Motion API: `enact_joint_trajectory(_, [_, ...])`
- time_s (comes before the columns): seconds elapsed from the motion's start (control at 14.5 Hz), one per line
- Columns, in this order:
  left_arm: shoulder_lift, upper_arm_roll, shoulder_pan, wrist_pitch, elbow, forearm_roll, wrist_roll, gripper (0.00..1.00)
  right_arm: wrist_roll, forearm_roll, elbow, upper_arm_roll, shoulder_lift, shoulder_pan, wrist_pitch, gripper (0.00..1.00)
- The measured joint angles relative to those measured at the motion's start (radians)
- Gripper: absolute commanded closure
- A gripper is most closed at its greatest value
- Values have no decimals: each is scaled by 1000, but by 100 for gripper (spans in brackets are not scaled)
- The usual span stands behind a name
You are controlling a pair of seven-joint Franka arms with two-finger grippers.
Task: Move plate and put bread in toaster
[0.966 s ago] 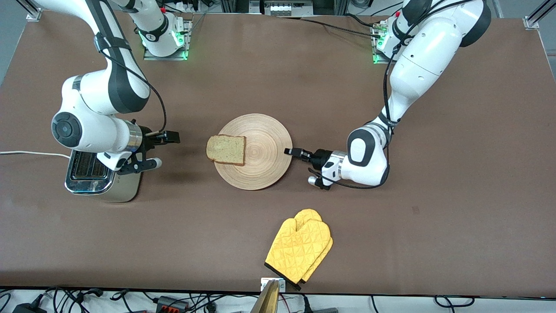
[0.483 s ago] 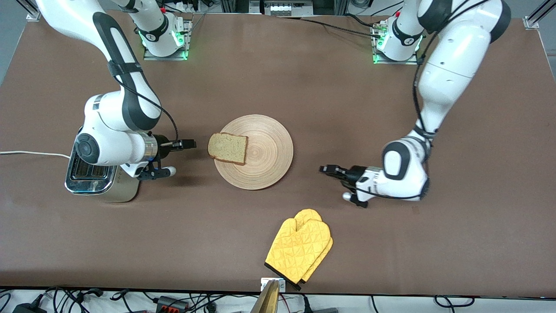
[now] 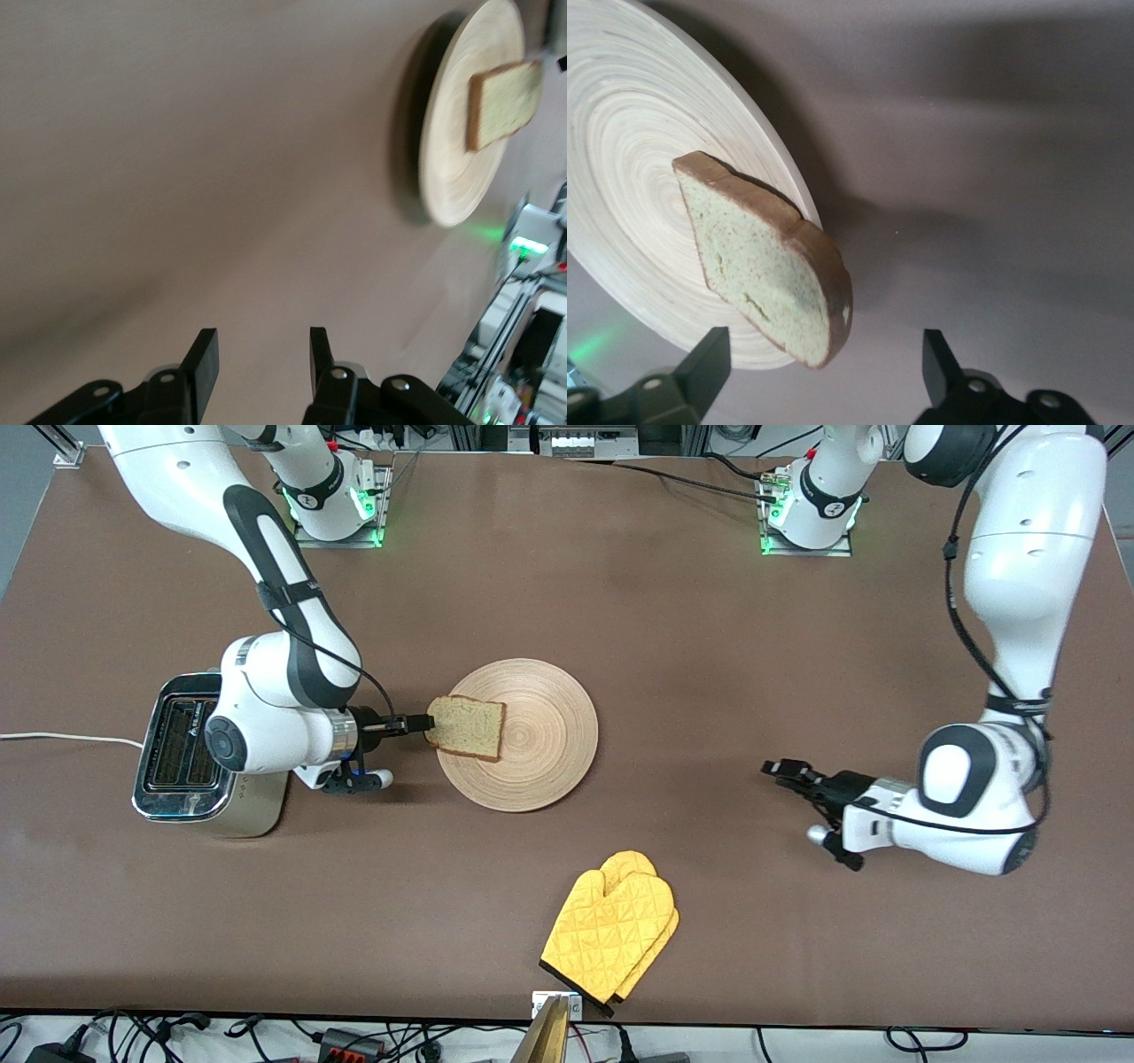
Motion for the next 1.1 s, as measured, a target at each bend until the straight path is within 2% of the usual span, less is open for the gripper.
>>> enact_joint_trajectory(0.21, [-49,-3,25,-37,42,200,1,44,0,37,0,0,35,8,29,14])
enact_joint_trajectory(0.28, [-81,-7,23,-40,50,274,1,33,0,40,0,0,42,11,34,15])
enact_joint_trajectory(0.34, [-119,-11,20,-46,53,343,0,0,0,41,0,0,44,14,36,15])
enact_joint_trajectory(0.48, [-195,-13,17,-79,55,424,11,0,0,43,0,0,45,17,36,18])
enact_joint_trajectory(0.69, [-290,-6,20,-124,55,447,75,0,0,44,0,0,45,17,36,41])
enact_joint_trajectory(0.9, [-352,-1,23,-187,58,453,83,0,0,44,0,0,45,18,35,55])
enact_joint_trajectory(1.1, [-375,3,25,-211,114,566,93,0,0,44,0,0,45,20,35,72])
